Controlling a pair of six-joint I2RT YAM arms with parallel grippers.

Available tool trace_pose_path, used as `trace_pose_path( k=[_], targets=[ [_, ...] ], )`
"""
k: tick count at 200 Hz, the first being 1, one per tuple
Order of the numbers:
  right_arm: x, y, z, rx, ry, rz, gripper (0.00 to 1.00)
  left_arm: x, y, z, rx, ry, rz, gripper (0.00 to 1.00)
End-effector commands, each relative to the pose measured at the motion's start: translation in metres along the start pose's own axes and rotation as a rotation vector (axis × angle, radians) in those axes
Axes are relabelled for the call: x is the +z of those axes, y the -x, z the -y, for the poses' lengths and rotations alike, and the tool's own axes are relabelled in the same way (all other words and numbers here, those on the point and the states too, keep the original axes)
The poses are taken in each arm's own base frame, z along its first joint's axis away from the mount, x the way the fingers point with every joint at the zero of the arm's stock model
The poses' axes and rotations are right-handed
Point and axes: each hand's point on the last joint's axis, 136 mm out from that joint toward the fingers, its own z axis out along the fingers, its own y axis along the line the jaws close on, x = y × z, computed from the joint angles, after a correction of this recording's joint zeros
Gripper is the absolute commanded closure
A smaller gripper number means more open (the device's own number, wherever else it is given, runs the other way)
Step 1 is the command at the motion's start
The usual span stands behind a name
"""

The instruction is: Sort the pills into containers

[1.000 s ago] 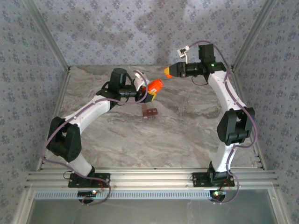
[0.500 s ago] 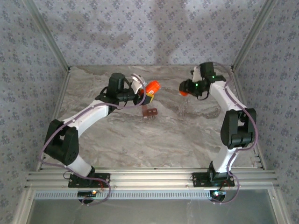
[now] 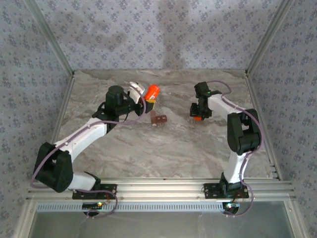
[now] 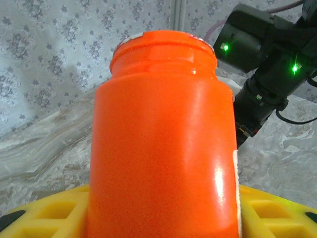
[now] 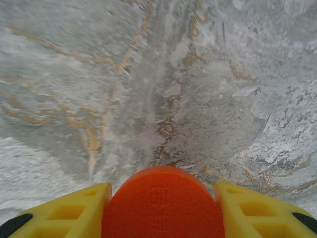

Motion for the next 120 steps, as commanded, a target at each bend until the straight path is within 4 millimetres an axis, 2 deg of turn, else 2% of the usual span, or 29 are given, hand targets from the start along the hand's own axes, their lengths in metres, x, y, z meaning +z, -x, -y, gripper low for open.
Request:
trace_pose_path(
  k=[1, 35, 69, 89, 120],
  targets=[
    [0.011, -0.019, 0.010, 0.015, -0.085, -0.055, 0.51, -0.012, 0.020, -0.002, -0.001, 0.038, 0.067, 1.00],
    [0.020, -0.029, 0.008, 0.024, -0.071, -0.093, 0.35, -0.019, 0.019, -0.003, -0.008, 0.057, 0.068, 1.00],
    [0.017, -0.030, 0.003, 0.040, -0.034, -0.096, 0.24, -0.027, 0.019, -0.004, -0.006, 0.075, 0.067, 1.00],
    [0.005, -0.024, -0.003, 0.045, -0.001, -0.068, 0.22, -0.033, 0.019, -0.005, -0.009, 0.087, 0.064, 1.00],
    [-0.032, -0.005, -0.011, 0.040, 0.044, 0.017, 0.21, -0.043, 0.013, -0.008, -0.021, 0.118, 0.059, 1.00]
  ],
)
